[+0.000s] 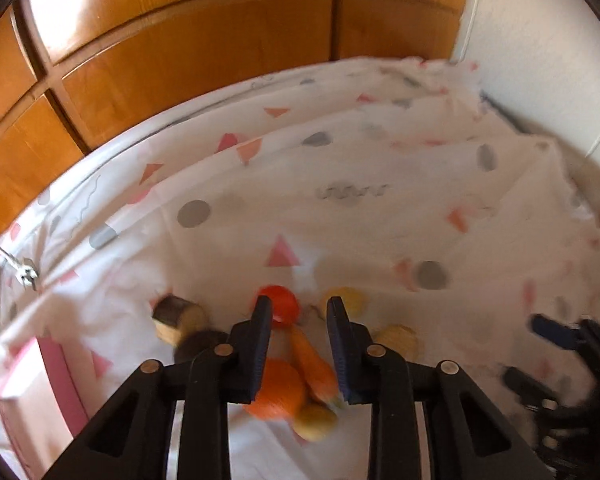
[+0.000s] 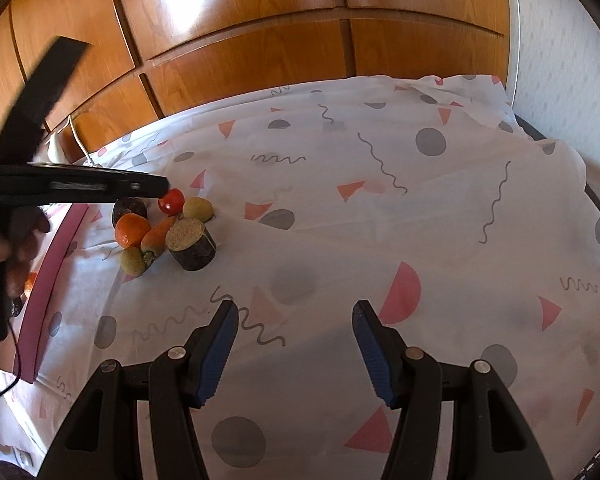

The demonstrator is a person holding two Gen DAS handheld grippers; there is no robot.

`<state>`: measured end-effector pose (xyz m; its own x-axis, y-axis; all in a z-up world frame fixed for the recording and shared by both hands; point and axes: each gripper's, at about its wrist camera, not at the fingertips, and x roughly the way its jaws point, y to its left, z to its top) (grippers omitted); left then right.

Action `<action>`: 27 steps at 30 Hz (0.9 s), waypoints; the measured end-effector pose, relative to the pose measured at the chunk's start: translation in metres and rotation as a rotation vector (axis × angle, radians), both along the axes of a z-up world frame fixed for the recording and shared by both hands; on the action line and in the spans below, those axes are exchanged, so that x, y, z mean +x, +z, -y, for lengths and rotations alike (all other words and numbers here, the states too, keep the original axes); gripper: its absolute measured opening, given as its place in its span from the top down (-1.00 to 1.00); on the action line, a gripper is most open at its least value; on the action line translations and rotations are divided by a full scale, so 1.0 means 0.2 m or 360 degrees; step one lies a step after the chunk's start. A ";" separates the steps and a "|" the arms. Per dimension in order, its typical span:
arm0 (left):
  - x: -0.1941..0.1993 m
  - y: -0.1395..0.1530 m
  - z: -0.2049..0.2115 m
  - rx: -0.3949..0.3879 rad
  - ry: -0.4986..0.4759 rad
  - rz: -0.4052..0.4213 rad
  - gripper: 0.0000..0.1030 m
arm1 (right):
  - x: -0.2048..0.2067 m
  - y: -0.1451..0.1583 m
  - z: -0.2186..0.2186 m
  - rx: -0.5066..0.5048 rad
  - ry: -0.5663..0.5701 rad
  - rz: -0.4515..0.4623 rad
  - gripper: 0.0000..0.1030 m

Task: Organize fruits
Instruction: 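Reach the left gripper to the red tomato and grasp it, then carry the tomato into the tray and open the left gripper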

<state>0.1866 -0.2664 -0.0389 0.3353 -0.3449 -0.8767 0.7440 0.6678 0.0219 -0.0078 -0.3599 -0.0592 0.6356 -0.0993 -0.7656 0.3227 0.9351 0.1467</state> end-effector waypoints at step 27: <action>-0.08 0.18 -0.76 -0.0669 0.0778 -0.0118 0.42 | 0.01 -0.06 0.02 0.0029 -0.0015 -0.0047 -0.17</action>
<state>0.1703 -0.1153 -0.0028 0.4843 -0.4865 -0.7271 0.3416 0.8703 -0.3548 -0.0056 -0.3634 -0.0703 0.6118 -0.0908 -0.7858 0.3359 0.9292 0.1542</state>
